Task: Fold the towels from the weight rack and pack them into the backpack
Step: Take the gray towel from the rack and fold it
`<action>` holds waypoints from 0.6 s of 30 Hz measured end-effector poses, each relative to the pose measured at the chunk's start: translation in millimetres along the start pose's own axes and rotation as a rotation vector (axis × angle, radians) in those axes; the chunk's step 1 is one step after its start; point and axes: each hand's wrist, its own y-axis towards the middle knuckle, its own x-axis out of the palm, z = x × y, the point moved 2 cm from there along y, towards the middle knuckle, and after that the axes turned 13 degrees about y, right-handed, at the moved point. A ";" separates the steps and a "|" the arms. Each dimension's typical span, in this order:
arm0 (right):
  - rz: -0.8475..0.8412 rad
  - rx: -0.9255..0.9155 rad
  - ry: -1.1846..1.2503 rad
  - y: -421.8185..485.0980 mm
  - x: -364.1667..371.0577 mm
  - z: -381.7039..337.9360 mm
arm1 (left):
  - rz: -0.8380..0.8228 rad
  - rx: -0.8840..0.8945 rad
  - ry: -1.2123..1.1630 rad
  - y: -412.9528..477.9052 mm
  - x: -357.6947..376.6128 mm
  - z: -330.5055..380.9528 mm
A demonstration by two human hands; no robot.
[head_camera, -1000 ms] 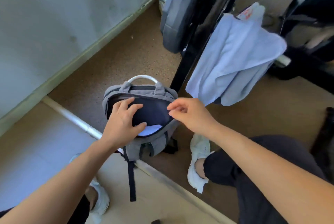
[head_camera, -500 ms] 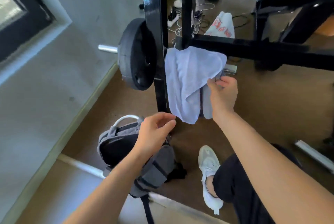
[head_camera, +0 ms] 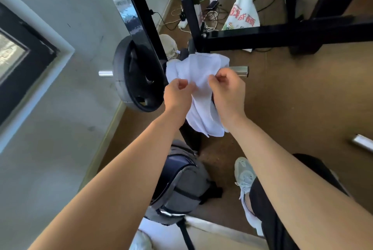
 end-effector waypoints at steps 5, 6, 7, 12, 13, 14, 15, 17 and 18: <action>-0.266 -0.262 -0.220 4.0 9.9 -6.1 | 0.043 0.054 -0.233 -13.1 -12.2 0.1; -0.284 -0.264 -0.339 5.6 9.7 -4.1 | 0.076 0.056 -0.228 -13.0 -17.1 3.3; -0.292 -0.238 -0.457 6.8 8.6 -2.9 | 0.118 0.052 -0.227 -10.9 -23.2 7.5; -0.343 -0.151 -0.822 12.8 -1.1 3.8 | 0.272 -0.060 -0.351 10.0 -64.5 26.2; -0.353 -0.162 -0.868 13.0 -1.1 4.0 | 0.278 -0.096 -0.385 13.8 -72.6 25.3; -0.361 -0.164 -0.902 13.2 -1.6 4.8 | 0.261 -0.113 -0.420 14.2 -79.0 24.6; -0.369 -0.163 -0.928 12.7 -1.4 5.3 | 0.218 -0.106 -0.439 12.8 -85.5 23.4; -0.382 -0.155 -0.970 11.2 -0.8 7.0 | 0.117 0.003 -0.299 7.1 -97.5 18.7; -0.384 -0.148 -0.985 10.8 -0.5 7.3 | 0.088 0.055 -0.081 2.7 -103.0 14.7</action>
